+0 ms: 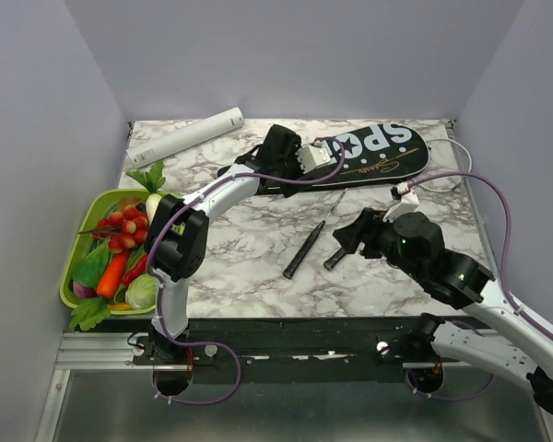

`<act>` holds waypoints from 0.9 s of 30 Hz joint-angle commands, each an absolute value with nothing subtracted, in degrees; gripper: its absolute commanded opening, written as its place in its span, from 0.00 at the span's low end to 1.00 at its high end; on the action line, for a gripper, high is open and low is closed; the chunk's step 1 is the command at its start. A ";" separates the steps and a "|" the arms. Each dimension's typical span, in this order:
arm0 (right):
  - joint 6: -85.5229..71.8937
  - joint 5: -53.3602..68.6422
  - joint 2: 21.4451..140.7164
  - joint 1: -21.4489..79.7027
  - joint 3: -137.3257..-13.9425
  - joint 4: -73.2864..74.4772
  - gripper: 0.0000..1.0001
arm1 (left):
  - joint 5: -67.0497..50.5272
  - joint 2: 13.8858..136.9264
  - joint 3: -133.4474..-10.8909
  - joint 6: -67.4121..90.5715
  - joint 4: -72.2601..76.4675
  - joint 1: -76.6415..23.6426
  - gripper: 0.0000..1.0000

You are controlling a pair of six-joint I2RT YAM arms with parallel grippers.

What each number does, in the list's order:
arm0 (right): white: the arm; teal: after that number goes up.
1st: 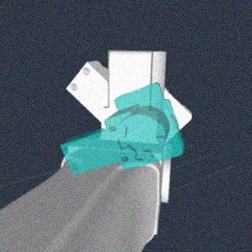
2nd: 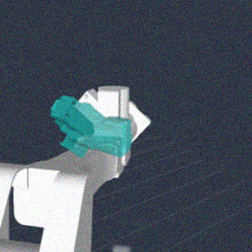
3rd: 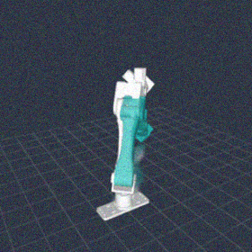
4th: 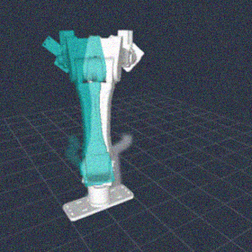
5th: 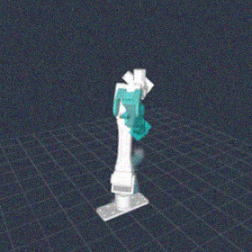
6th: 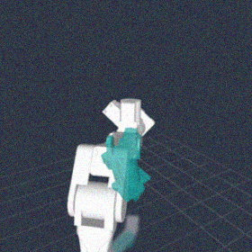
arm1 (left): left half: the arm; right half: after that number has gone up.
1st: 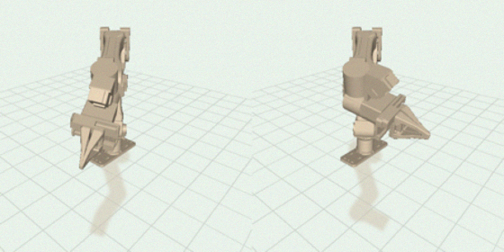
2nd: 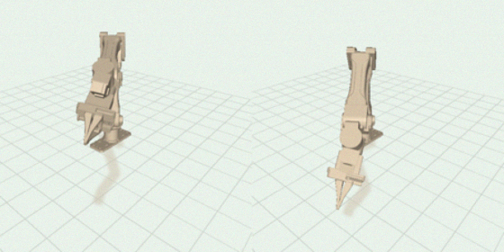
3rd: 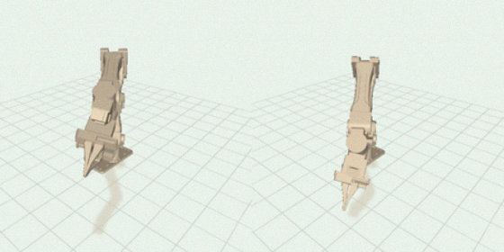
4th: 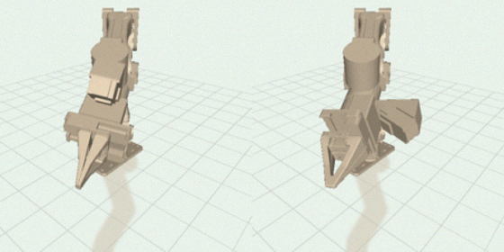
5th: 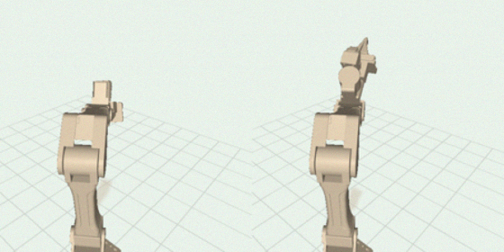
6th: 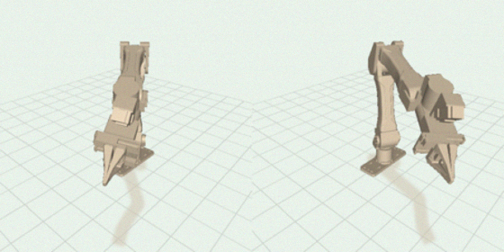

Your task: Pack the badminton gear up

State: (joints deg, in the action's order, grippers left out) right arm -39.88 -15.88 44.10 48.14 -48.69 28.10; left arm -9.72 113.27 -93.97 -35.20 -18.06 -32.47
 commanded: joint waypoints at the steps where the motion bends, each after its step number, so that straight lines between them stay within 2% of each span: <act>1: -41.57 -17.14 40.61 47.81 -47.46 33.31 0.75 | -10.20 114.87 -92.03 -36.56 -21.18 -32.87 0.95; 15: -42.63 -13.63 40.08 47.81 -44.47 32.17 0.74 | -1.59 120.84 -87.89 -37.88 -15.03 -33.31 0.85; 21: -42.45 -12.83 40.78 47.81 -43.86 31.20 0.73 | 3.24 125.24 -91.05 -38.49 -13.62 -33.31 0.73; 27: -42.36 -11.96 41.22 47.81 -43.59 30.50 0.73 | 6.32 129.37 -95.53 -40.25 -16.08 -33.22 0.52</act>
State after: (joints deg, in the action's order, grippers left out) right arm -42.19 -13.54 40.99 47.99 -44.53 31.92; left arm 2.26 125.86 -92.77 -38.37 -13.85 -33.12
